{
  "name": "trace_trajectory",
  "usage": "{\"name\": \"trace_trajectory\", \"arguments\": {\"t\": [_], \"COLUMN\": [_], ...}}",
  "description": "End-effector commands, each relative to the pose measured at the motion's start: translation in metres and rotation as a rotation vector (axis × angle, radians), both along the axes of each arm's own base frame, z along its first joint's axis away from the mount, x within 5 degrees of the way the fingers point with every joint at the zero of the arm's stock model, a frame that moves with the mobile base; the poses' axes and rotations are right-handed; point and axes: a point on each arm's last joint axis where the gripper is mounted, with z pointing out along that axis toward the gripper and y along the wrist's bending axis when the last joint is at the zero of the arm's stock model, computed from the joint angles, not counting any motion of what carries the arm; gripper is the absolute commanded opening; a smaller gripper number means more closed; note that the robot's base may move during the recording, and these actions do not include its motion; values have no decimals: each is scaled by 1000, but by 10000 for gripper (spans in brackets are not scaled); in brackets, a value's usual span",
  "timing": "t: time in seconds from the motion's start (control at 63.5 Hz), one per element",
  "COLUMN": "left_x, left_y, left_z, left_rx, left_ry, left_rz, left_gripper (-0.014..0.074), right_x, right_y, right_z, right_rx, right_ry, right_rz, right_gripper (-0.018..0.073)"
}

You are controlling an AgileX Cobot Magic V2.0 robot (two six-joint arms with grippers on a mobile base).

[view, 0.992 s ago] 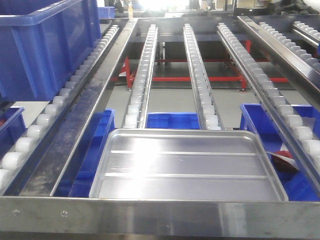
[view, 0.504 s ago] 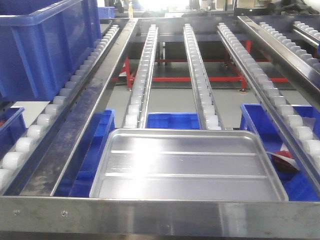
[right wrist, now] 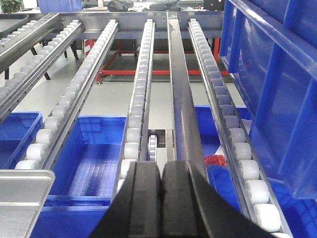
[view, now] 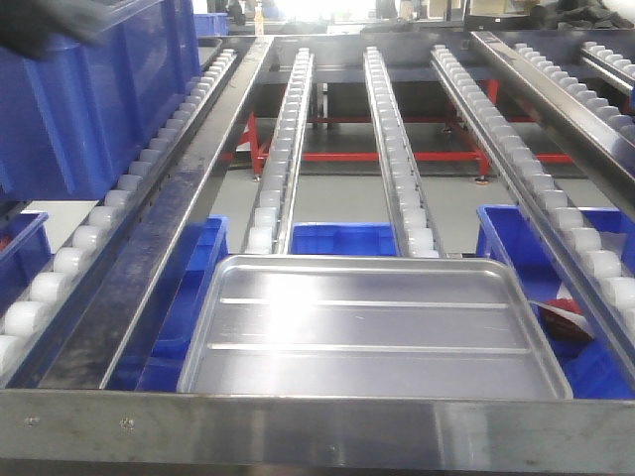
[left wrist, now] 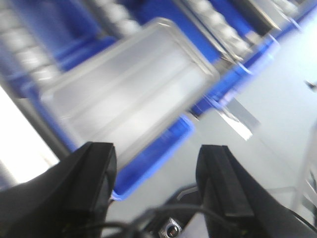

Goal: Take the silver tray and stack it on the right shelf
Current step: 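Lower the left and right grippers to opposite edges of the silver tray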

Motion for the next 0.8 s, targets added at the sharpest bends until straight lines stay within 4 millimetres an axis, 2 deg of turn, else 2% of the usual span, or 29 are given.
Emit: {"name": "trace_trajectory", "arguments": {"t": [0.0, 0.126, 0.221, 0.394, 0.536, 0.662, 0.788], "left_x": [4, 17, 36, 70, 86, 97, 105], "left_y": [-21, -40, -44, -41, -51, -57, -59], "left_z": [10, -3, -11, -21, -38, -54, -69], "left_rx": [-69, -51, -36, 72, 132, 146, 180], "left_ry": [-37, 77, 225, 309, 332, 368, 383], "left_rz": [-32, -16, 130, 371, 434, 502, 559], "left_gripper": [272, 272, 272, 263, 263, 263, 263], "right_x": [-3, -3, -3, -3, -4, -6, -9], "right_y": [0, 0, 0, 0, -1, -1, 1], "right_z": [15, 15, 15, 15, 19, 34, 58], "right_rx": [-17, -17, -17, -17, 2, 73, 78], "right_ry": [-126, -126, -126, -126, -171, -221, -143], "right_rz": [-10, -10, -10, -10, -11, -6, 8], "right_gripper": [49, 49, 49, 49, 49, 49, 57]}}
